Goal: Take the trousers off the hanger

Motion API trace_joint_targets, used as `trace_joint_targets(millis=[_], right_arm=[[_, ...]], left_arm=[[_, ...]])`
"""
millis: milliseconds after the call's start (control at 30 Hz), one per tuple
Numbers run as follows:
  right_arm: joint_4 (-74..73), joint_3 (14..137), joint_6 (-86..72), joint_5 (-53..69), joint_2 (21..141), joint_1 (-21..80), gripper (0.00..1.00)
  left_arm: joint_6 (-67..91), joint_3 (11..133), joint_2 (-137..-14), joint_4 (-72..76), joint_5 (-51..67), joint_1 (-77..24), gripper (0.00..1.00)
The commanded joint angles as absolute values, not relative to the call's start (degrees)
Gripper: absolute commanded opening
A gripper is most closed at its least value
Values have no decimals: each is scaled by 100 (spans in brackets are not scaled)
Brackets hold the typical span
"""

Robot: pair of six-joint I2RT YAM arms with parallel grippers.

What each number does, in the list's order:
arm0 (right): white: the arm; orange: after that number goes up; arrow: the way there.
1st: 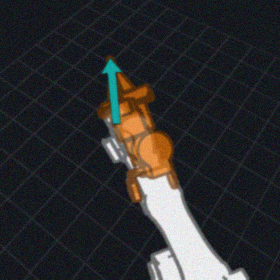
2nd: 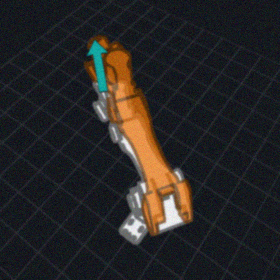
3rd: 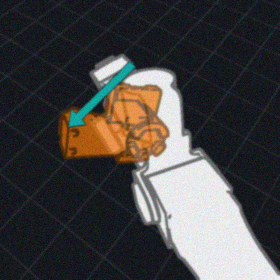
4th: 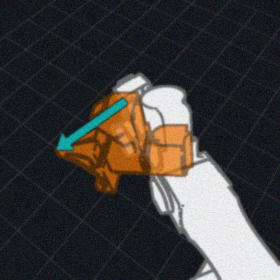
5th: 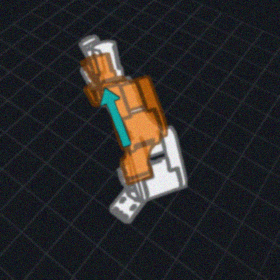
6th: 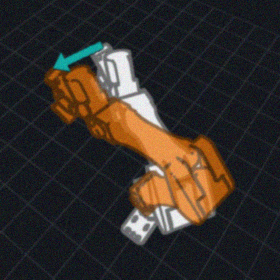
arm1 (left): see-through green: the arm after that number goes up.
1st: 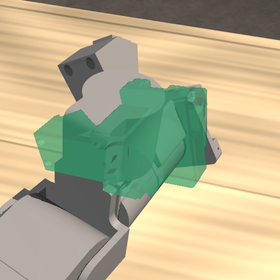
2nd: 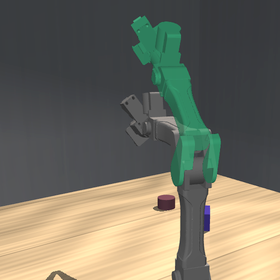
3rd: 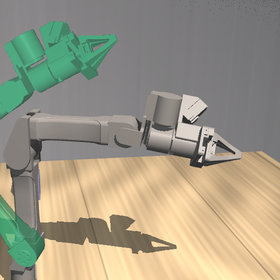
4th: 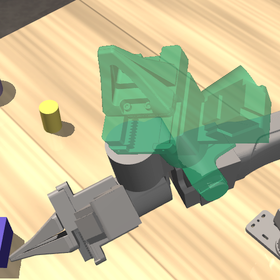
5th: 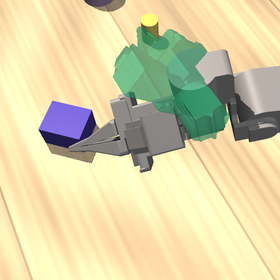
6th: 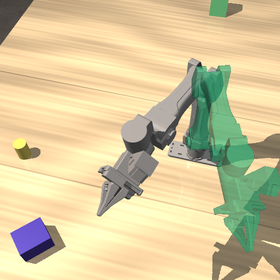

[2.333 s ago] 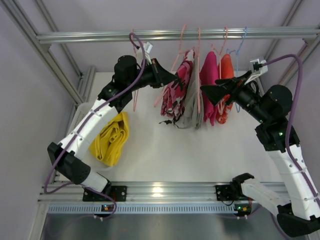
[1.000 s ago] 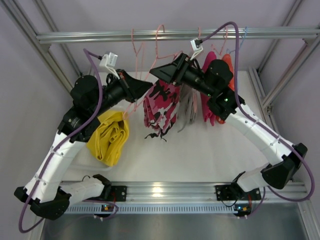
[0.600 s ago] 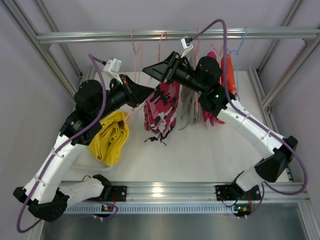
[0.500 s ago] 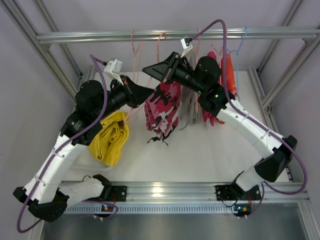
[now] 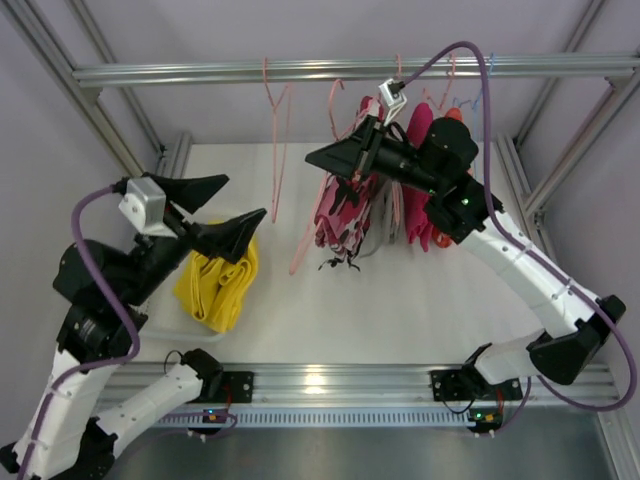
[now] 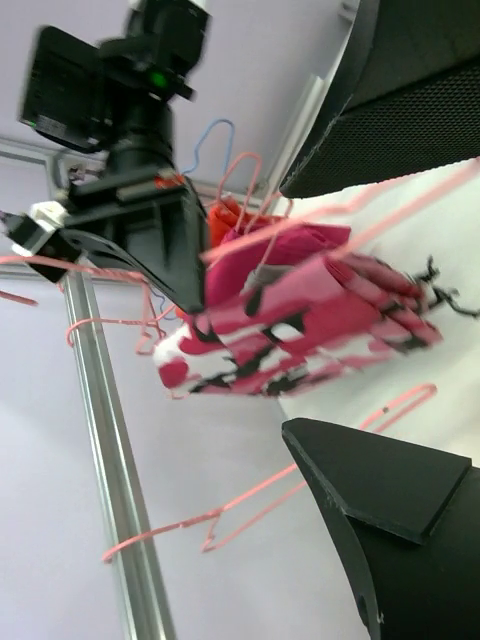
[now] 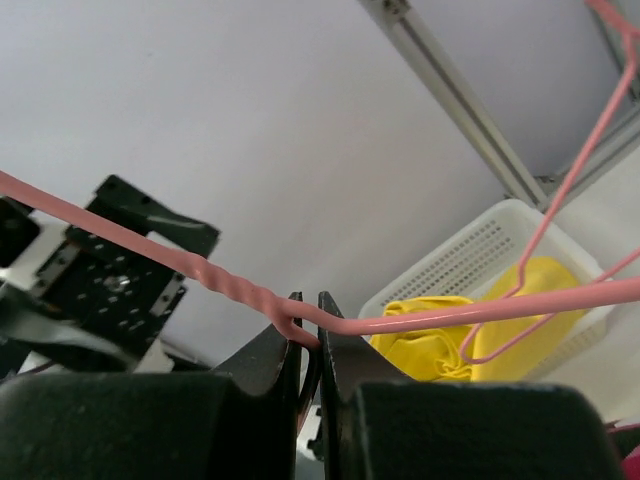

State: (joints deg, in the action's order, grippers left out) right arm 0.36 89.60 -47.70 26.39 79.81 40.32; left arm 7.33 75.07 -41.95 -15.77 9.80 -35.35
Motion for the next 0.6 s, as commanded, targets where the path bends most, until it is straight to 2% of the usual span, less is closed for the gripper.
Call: trace_joint_targets(millis=[0,133,267,567], right_arm=[[1098,9219,-4289,3303,7269,3981,0],[1169,9395,-4289,3436,7198,3981,0],[1292,9597,-4385,3524,7189,3981,0],[1310,9966,-4368,3577,7137,4043,0]], left_arm=[[-490,7015,-3877,-1976,1255,-3560,95],[-1561,6303,-3385,-2460,1939,-3551,95],[-2144,5723,-3164,-2488,2443,-3551,99],[-2523,4958,-3699,-828,2874,-3560,99]])
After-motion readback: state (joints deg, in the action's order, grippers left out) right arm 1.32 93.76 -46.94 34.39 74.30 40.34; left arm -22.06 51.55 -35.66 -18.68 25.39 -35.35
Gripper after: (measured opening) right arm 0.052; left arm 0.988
